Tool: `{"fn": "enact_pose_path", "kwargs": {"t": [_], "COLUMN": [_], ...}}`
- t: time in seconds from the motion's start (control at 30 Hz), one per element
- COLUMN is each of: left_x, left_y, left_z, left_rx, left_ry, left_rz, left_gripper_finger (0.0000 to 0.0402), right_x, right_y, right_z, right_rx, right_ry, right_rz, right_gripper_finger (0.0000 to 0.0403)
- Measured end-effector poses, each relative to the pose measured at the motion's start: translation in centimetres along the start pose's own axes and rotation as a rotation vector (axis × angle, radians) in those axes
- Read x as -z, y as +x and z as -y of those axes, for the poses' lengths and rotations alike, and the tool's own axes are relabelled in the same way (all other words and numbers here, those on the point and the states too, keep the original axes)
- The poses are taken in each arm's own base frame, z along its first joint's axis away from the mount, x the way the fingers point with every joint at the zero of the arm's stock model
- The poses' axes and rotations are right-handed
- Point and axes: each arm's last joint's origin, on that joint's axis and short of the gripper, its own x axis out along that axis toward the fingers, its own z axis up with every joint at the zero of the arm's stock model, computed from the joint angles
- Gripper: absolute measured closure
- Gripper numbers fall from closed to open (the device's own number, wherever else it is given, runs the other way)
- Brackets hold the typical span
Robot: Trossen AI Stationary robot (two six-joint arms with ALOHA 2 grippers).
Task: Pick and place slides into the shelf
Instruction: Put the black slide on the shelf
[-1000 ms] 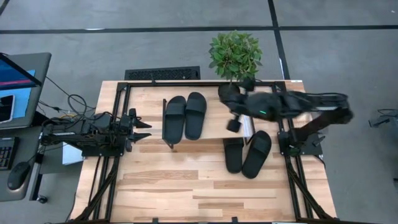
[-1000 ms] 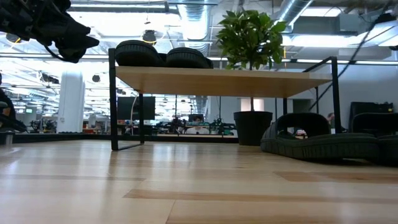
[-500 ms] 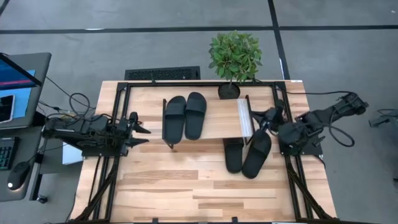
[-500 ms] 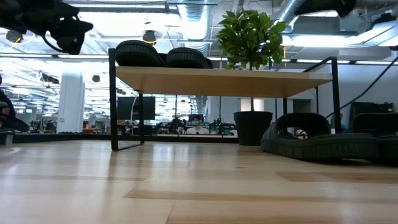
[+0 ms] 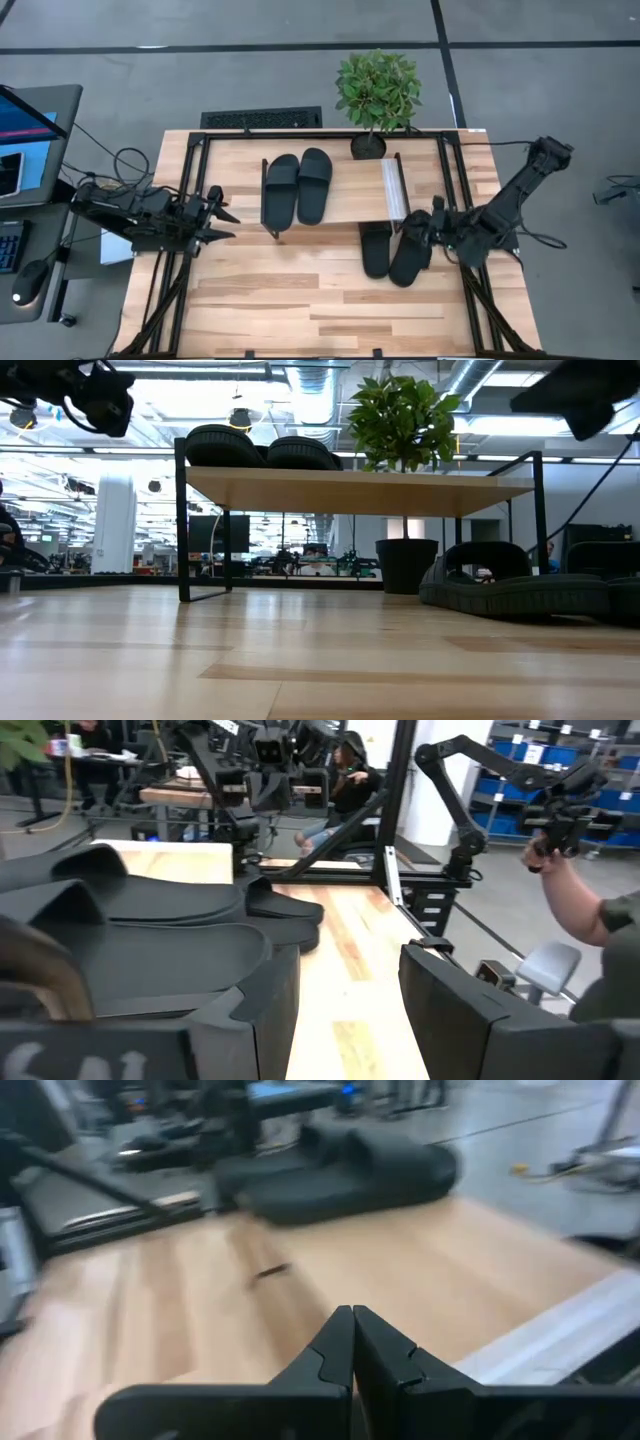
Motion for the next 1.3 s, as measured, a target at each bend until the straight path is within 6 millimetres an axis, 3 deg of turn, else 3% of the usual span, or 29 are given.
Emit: {"fn": "enact_pose_path", "kwargs": {"t": [0.13,0.53,0.87,1.0,1.3], "left_x": [0.0,-0.2,-0.1,-0.2,-0.2], "left_y": [0.0,0.0,0.0,0.0,0.0], "left_z": [0.2,0.4,0.3,0.3,0.2], "left_rx": [0.025,0.035,0.035,0.035,-0.001], "left_ry": [0.001,0.002,0.012,0.013,0.019], "left_rz": [0.000,0.016,0.015,0.017,0.026], "left_gripper_finger": [0.0242,0.0242,0.0242,0.0242,0.0242], "right_x": [1.5,1.9,2.2,2.9,4.1], "right_y": [-0.1,2.7,4.9,5.1,6.7], "right_z": [-1.1,-2.5,-5.1,-6.3,-6.4], "right_rx": [-0.048,0.019,-0.325,-0.441,-0.440], "right_ry": [0.078,0.093,0.225,0.163,0.120], "right_rz": [-0.014,0.015,-0.108,-0.127,-0.207], "right_gripper_finger": [0.0403,0.0403,0.0403,0.0403,0.0401]}}
